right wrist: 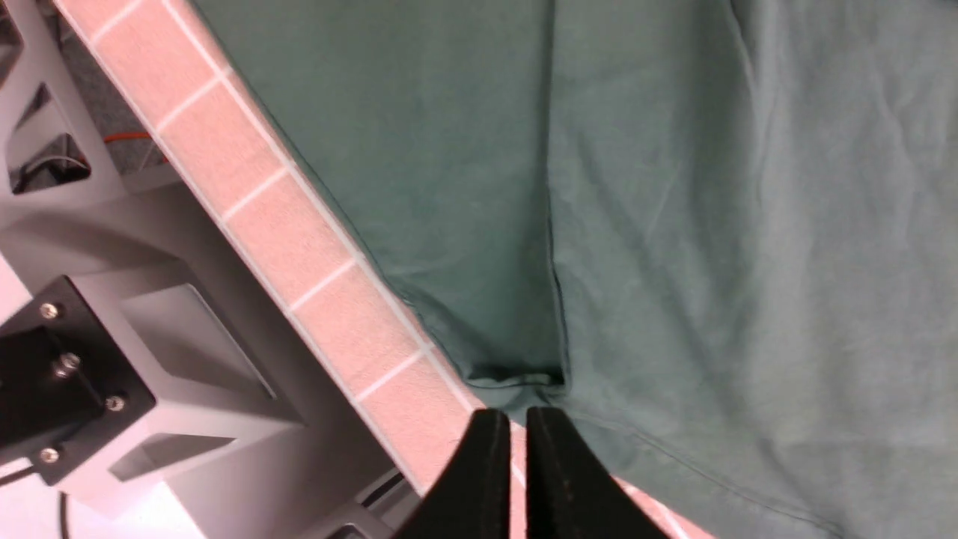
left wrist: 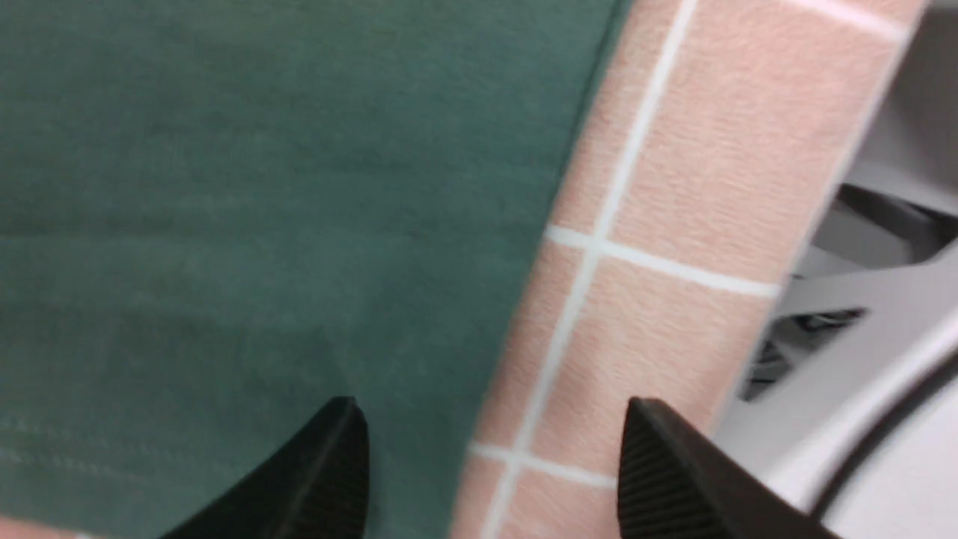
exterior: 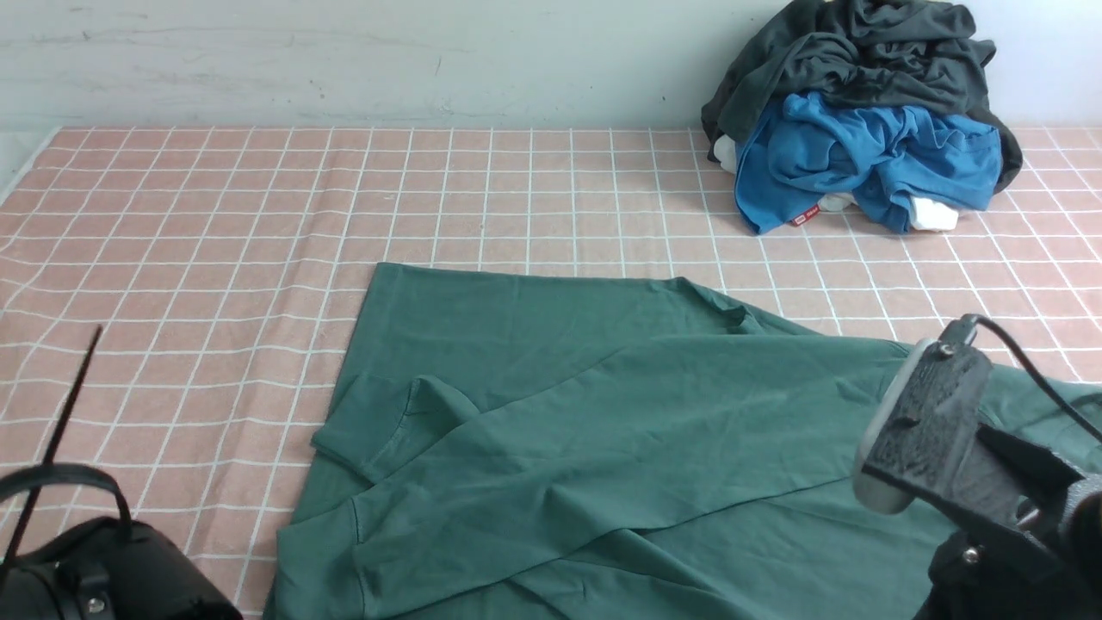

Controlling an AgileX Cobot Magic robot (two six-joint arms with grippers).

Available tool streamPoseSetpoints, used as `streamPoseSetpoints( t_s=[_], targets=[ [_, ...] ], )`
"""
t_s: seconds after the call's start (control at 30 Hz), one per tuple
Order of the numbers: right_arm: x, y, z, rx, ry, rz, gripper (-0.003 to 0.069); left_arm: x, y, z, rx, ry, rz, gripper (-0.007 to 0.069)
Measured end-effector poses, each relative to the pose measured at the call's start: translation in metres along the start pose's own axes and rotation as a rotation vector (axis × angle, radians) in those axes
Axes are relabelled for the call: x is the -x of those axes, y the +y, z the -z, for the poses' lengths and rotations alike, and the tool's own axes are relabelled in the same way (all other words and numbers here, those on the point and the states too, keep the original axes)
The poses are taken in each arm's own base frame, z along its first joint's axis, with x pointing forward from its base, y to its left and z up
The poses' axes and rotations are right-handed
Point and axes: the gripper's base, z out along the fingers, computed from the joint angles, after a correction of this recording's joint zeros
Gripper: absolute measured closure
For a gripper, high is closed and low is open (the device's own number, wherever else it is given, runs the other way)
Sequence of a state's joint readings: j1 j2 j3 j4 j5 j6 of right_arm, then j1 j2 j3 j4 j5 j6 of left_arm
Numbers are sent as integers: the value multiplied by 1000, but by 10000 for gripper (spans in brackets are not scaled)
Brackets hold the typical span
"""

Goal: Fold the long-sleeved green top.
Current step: Use both arms simultaneously to clamp the lower edge of the clothing fabric

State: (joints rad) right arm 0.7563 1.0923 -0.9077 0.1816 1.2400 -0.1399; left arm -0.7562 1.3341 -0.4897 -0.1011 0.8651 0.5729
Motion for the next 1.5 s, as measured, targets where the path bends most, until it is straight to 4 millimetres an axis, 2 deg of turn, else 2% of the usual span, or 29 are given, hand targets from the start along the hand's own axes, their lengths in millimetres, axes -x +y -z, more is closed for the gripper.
streamPoseSetpoints(
  t_s=[0.2, 0.57, 0.67, 0.87, 0.9, 0.93, 1.0, 1.17, 1.3, 1.37, 1.4, 1.5],
  targets=[
    [-2, -1, 1, -19, -3, 9, 635, 1, 7, -8, 114, -88, -47, 204],
    [-2, -2, 1, -24, -1, 13, 635, 2, 8, -8, 128, -102, -28, 211],
    [-2, -2, 1, -24, -1, 13, 635, 3, 8, -8, 130, -116, 29, 255],
    [-2, -3, 1, -35, 0, 21, 635, 4, 8, -8, 128, -130, 132, 543],
    [-2, -3, 1, -37, 0, 22, 635, 4, 8, -8, 128, -130, 134, 552],
    [-2, -4, 1, -46, 2, 26, 635, 4, 8, -8, 128, -130, 136, 591],
    [-2, -6, 1, -66, 5, 35, 635, 4, 9, -6, 127, -128, 136, 615],
    [-3, -10, 2, -117, 12, 63, 628, 13, 12, 13, 103, -76, 147, 618],
    [-10, -14, -7, -144, 57, 123, 582, 15, 12, 30, 76, 7, 150, 618],
    [-15, -15, -13, -139, 85, 141, 547, 13, 12, 31, 70, 32, 149, 618],
    [-23, -15, -22, -129, 128, 180, 501, 10, 11, 32, 64, 67, 146, 618],
    [-37, -16, -36, -106, 198, 259, 441, 8, 10, 31, 58, 91, 144, 618]
  ],
)
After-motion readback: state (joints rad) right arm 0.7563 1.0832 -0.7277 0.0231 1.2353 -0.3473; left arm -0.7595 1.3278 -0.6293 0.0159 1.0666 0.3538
